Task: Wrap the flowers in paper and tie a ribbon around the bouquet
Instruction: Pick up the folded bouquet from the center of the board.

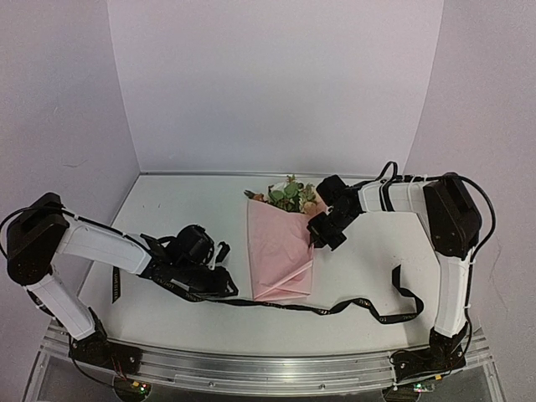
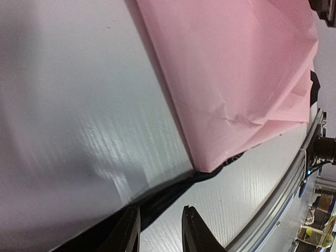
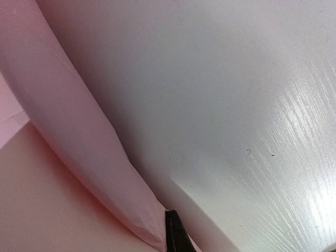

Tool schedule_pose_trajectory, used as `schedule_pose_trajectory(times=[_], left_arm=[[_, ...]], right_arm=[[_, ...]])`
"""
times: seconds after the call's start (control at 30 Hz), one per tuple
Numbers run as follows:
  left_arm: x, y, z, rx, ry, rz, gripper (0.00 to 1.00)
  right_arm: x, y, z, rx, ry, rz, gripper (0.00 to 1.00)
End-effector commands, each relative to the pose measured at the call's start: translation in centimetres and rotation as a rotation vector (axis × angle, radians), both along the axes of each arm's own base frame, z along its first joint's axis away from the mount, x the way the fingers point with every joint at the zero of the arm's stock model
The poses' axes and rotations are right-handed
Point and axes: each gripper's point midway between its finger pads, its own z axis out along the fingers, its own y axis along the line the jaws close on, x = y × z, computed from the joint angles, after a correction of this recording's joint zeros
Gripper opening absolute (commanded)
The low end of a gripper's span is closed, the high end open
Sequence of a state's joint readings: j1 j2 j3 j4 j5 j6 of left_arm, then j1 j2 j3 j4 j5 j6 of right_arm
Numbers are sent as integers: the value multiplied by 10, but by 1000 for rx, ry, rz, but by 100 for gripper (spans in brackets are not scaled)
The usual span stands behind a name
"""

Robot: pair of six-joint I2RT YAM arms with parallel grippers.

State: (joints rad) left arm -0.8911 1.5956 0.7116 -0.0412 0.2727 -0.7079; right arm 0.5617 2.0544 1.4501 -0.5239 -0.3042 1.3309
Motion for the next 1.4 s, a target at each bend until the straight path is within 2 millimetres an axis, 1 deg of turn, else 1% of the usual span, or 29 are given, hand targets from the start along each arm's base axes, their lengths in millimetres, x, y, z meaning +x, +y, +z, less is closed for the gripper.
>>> schedule_pose_trajectory(times=[0.0,0.13,0.27,0.47,0.57,0.67,0.77,1.0,1.13,1.37], left_arm=[[-11,-16,16,-63,-39,-83,27],[-16,-21,13,-81,-35,-98,24],[-17,-21,3,-71,-30,-95,23],[-17,-30,-2,-109,-15,-108,23],[-18,-31,-8,-97,-8,-107,22],[-20,-26,-20,-56,7,-96,21],[-21,-18,-34,14,15,-71,18],[-15,3,-50,155,22,-1,14],[-15,8,-52,190,22,13,14],[-14,16,-55,229,30,46,14]], right_arm=[[-2,-1,13,11,10,-60,0],[0,2,14,30,26,-94,0],[1,3,15,37,31,-115,0],[0,1,15,42,33,-136,0],[1,3,14,51,37,-148,0],[0,2,14,57,38,-162,0],[0,2,15,67,38,-180,0],[-2,3,11,117,47,-250,0],[-1,5,12,150,51,-291,0],[3,9,20,199,40,-333,0]])
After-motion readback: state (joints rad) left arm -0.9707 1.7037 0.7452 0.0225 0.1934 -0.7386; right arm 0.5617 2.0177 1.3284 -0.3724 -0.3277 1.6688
